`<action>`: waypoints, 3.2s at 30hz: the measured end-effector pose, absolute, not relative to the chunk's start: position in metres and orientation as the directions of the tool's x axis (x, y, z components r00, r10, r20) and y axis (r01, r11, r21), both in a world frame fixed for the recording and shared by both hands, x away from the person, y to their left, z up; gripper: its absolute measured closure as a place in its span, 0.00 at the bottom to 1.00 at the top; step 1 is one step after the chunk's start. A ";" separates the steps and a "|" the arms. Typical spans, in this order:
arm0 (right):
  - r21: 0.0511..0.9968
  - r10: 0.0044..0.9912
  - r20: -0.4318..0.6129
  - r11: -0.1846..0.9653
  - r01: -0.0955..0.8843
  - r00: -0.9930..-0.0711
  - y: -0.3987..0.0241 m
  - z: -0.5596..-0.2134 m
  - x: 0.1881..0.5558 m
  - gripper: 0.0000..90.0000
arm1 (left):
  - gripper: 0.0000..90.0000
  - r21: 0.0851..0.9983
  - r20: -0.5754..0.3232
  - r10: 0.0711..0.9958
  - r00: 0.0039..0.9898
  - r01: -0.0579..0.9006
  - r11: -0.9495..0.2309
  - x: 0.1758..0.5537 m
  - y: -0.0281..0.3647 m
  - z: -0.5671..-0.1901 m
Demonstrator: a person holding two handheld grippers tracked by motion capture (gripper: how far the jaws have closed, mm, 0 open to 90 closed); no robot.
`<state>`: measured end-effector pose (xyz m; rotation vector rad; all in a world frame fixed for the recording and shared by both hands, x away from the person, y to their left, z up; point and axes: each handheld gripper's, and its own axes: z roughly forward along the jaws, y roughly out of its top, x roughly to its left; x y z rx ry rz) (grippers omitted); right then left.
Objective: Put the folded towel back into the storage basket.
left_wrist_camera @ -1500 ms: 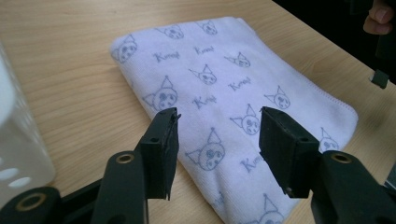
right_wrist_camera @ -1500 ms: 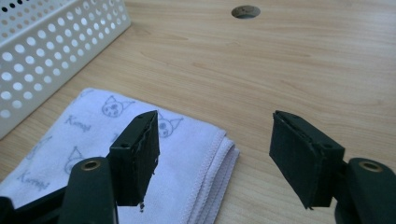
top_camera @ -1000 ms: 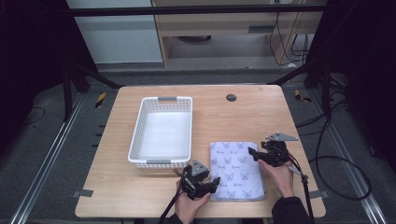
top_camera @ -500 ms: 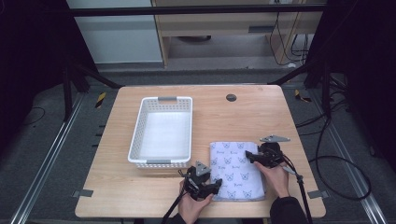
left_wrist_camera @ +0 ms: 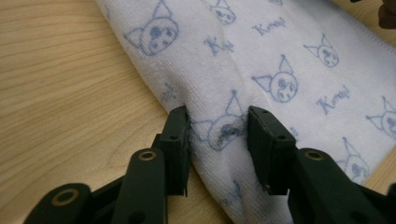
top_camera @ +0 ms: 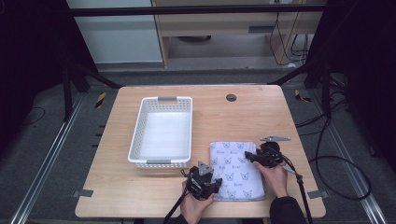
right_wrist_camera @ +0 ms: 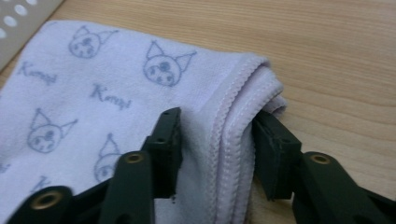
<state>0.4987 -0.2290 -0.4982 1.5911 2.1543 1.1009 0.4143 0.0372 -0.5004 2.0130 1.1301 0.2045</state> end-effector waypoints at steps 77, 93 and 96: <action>0.939 0.865 0.082 0.100 0.330 -0.495 -0.097 -0.316 0.489 0.81 | 0.82 0.908 -0.107 0.797 0.595 0.385 -0.165 0.428 0.183 -0.345; 0.936 0.852 0.063 0.131 0.328 -0.519 -0.054 -0.312 0.517 0.81 | 0.82 0.910 -0.119 0.841 0.529 0.396 -0.121 0.443 0.216 -0.349; 0.933 0.845 0.069 0.133 0.334 -0.530 -0.043 -0.314 0.524 0.81 | 0.82 0.909 -0.126 0.849 0.514 0.402 -0.108 0.446 0.225 -0.352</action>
